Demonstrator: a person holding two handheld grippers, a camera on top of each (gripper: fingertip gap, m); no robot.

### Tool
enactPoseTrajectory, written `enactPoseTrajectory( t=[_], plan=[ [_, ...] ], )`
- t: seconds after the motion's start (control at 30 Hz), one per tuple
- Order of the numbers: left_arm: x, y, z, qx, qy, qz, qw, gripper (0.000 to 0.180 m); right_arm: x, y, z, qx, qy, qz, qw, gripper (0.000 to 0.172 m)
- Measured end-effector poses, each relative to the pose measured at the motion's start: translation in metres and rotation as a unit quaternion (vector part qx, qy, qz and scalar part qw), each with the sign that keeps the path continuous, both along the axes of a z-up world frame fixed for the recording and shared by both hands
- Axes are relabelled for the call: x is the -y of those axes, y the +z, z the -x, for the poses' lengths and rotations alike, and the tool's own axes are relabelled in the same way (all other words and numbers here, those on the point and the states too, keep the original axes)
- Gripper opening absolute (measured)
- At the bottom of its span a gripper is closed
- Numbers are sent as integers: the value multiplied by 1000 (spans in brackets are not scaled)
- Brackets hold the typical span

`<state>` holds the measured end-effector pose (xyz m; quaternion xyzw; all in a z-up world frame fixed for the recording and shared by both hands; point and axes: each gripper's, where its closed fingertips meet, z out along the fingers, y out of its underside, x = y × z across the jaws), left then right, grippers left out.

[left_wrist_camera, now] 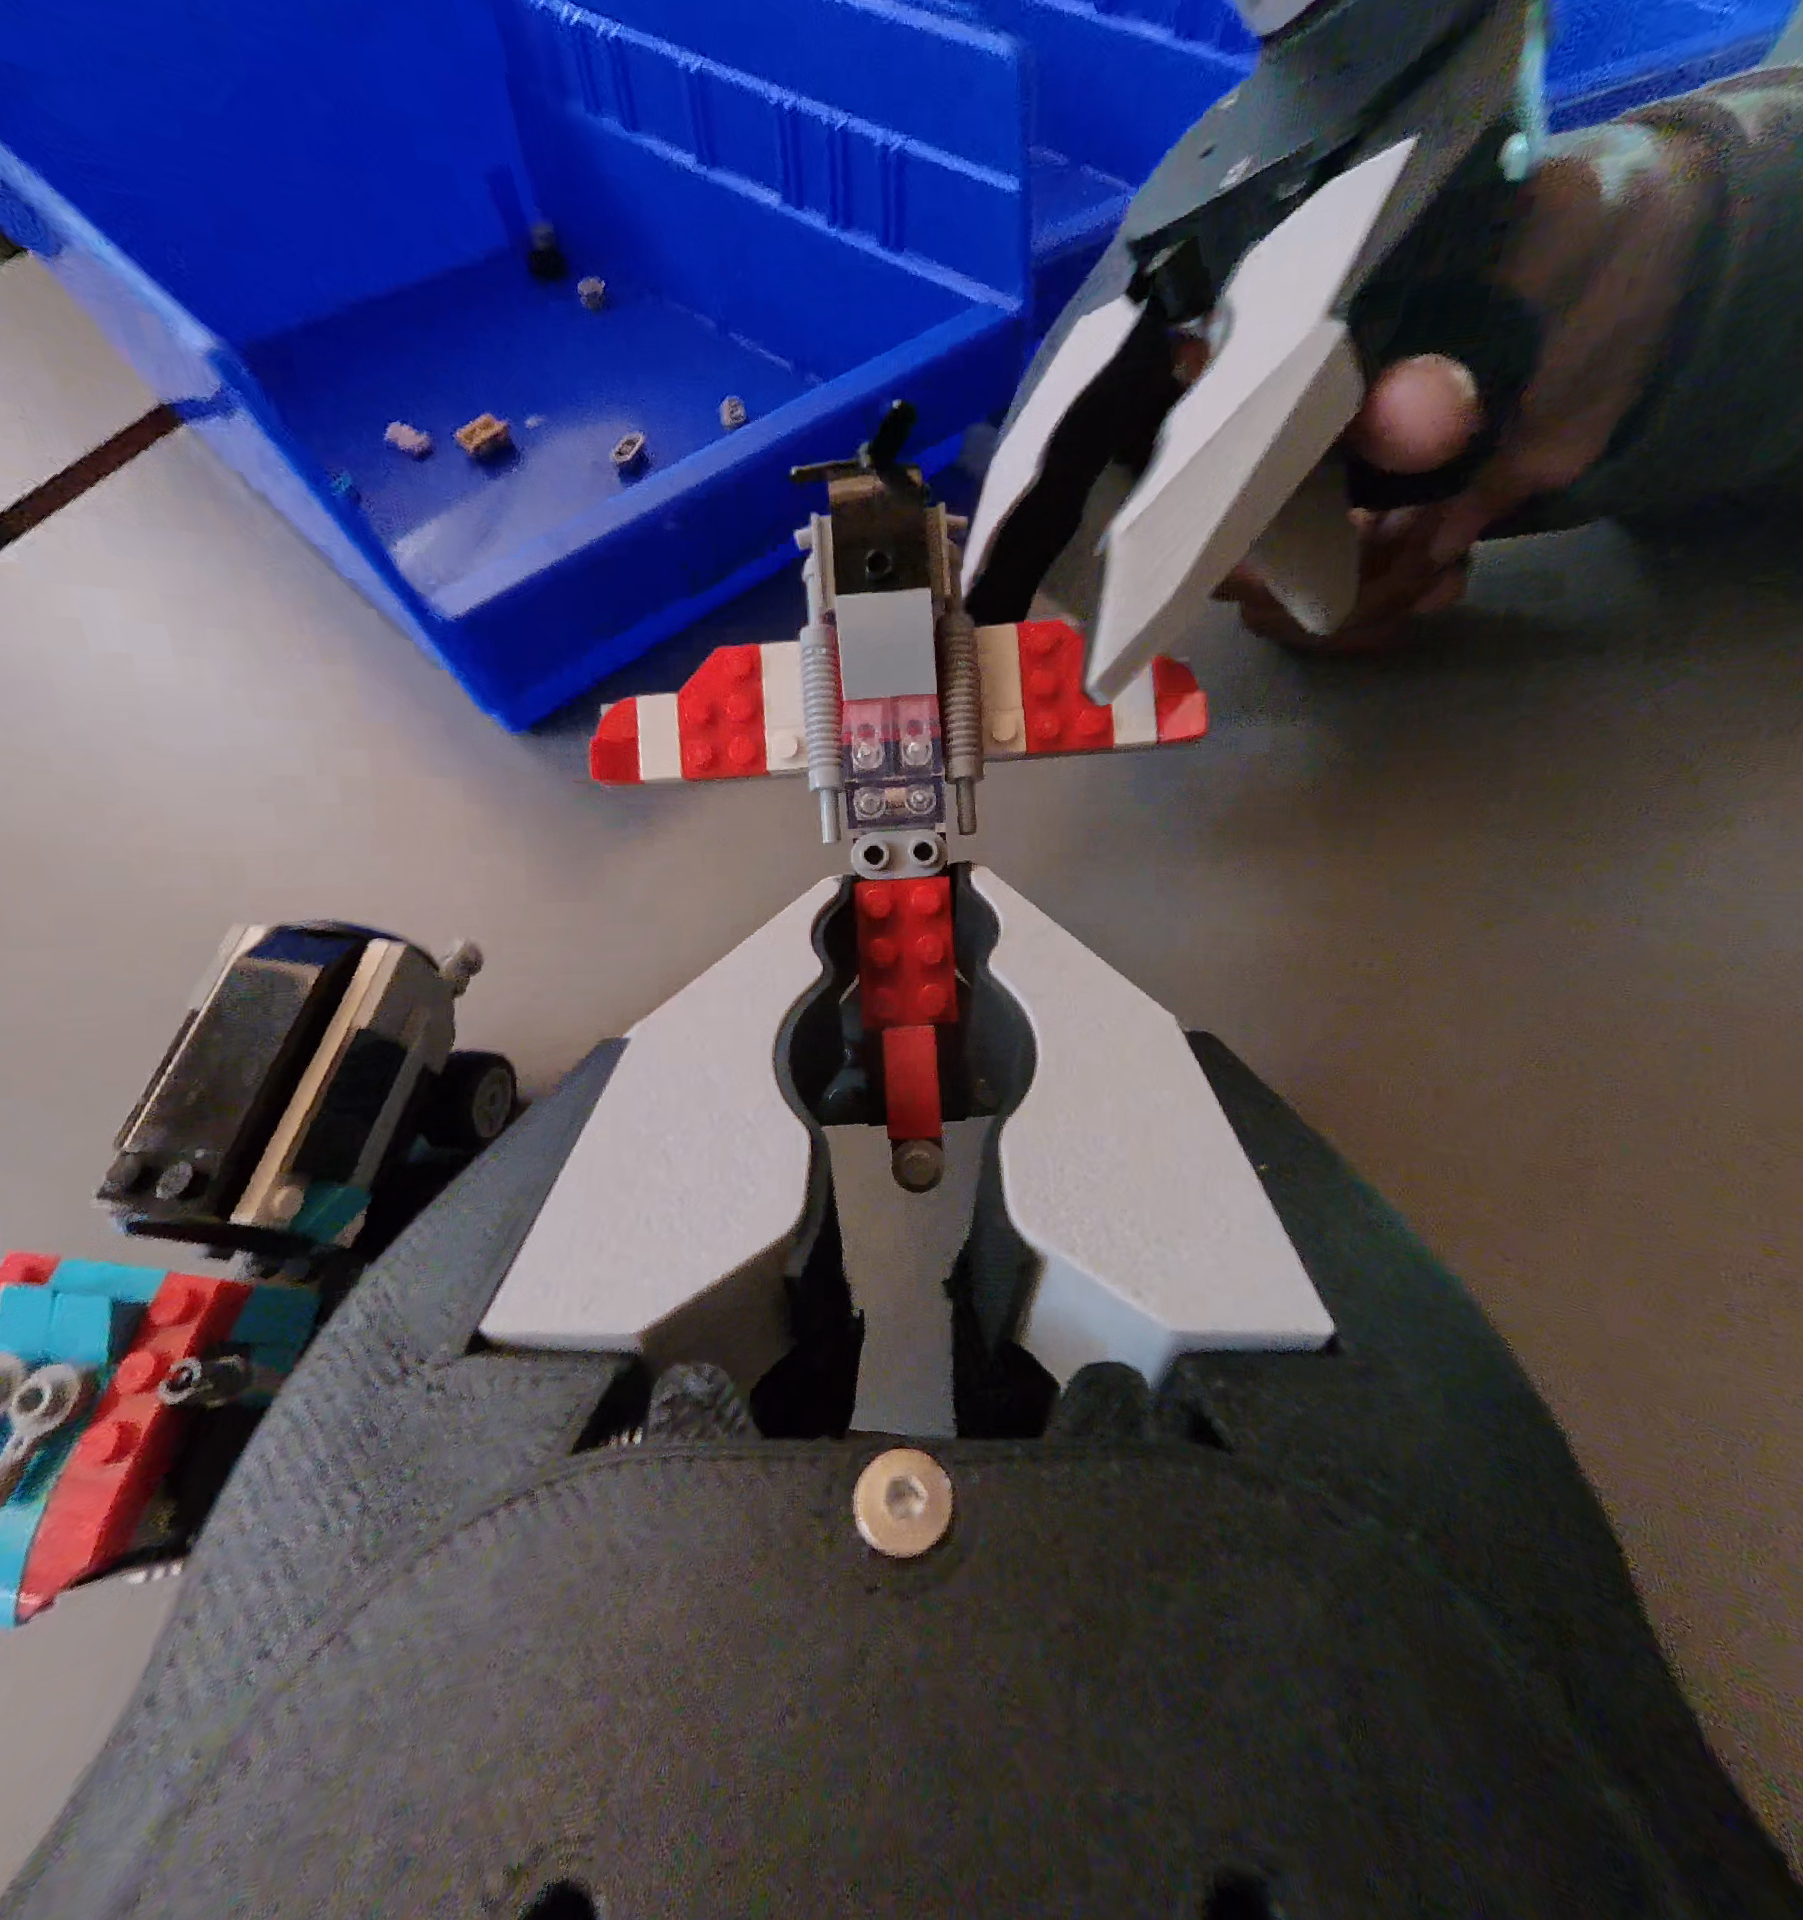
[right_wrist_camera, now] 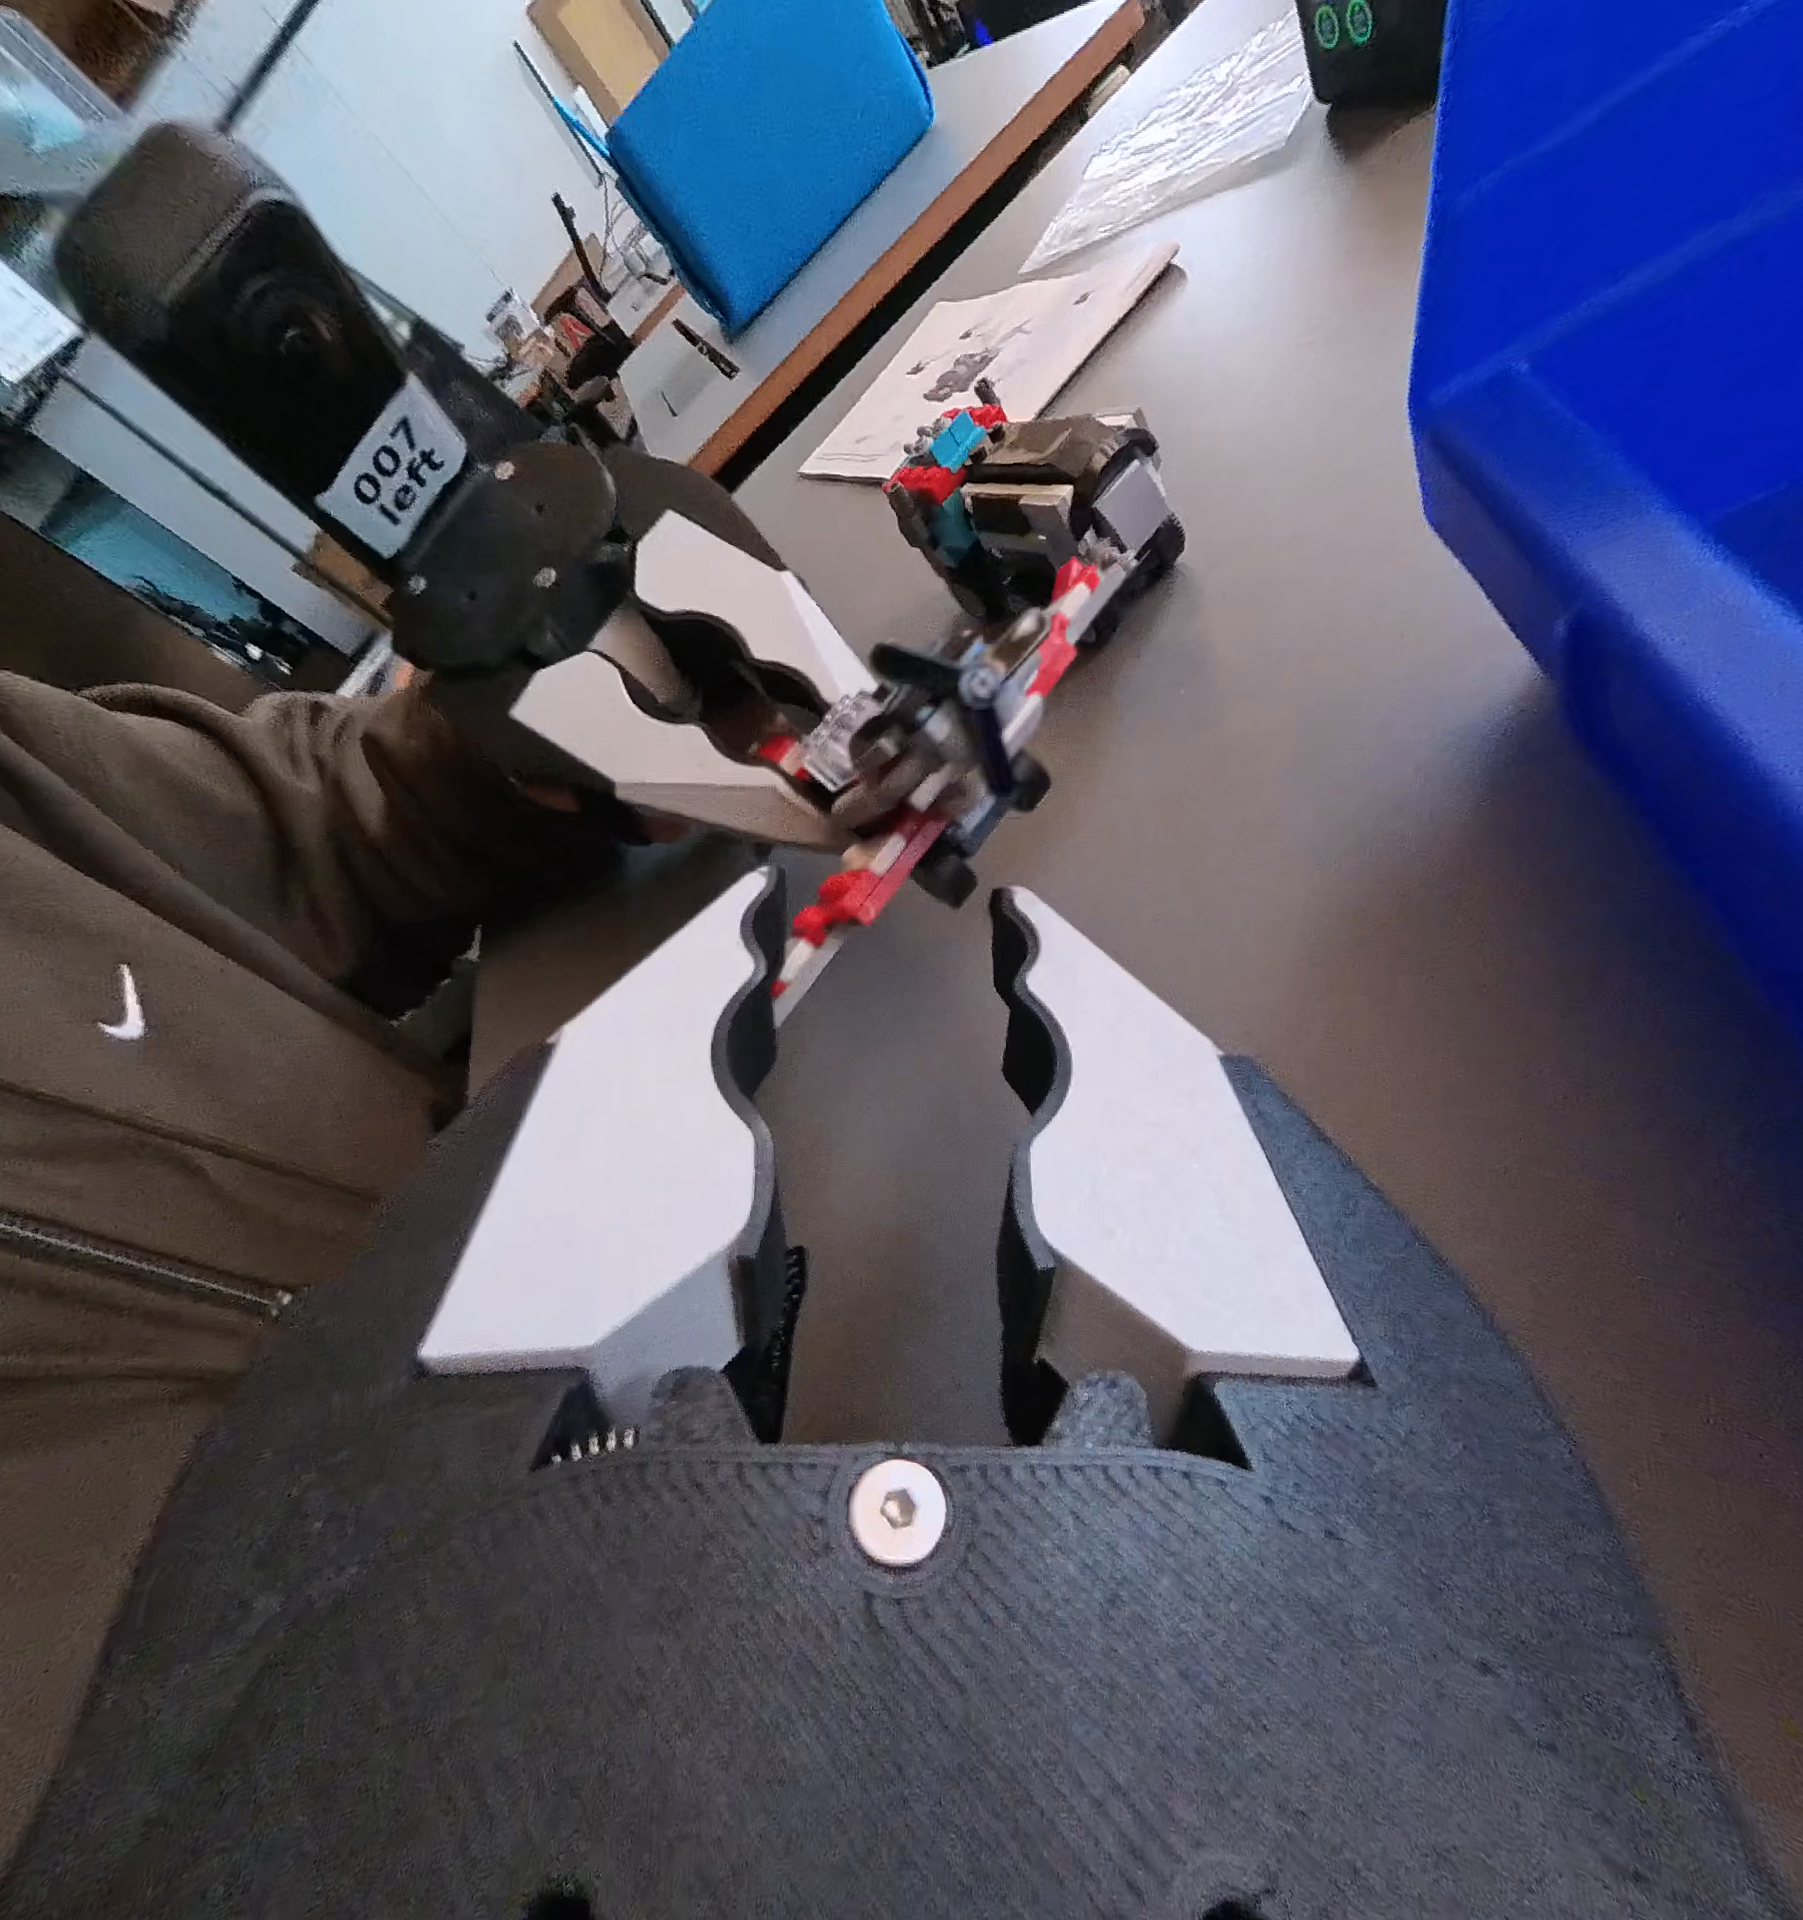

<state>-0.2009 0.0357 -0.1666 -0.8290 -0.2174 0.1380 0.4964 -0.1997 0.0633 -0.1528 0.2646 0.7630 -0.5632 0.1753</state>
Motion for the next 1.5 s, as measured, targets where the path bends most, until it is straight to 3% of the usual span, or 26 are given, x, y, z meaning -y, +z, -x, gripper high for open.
enactPoseTrajectory(
  t=[0.17, 0.33, 0.53, 0.73, 1.0, 1.5],
  plan=[
    [-6, -1, -4, -7, -16, 0, 1000, 18, 0, -1, 1, 12, -11, 4, 1000, 27],
    [-6, -7, -5, 39, -19, -6, 999, 21, 0, -3, 4, -11, -33, -15, 999, 24],
    [-5, -15, -8, 89, -12, 11, 996, 51, 0, -4, 7, -47, -50, -33, 997, 10],
    [-7, -17, -13, 140, 14, 4, 990, 43, 2, -5, 7, -72, -56, -47, 995, 10],
    [-10, -17, -10, 117, 49, 2, 992, 31, 8, -6, 4, -105, -58, -62, 991, 10],
    [-13, -13, -8, 126, 38, -40, 991, 27, 2, -13, -1, 15, -33, -44, 998, 18]
  ],
)
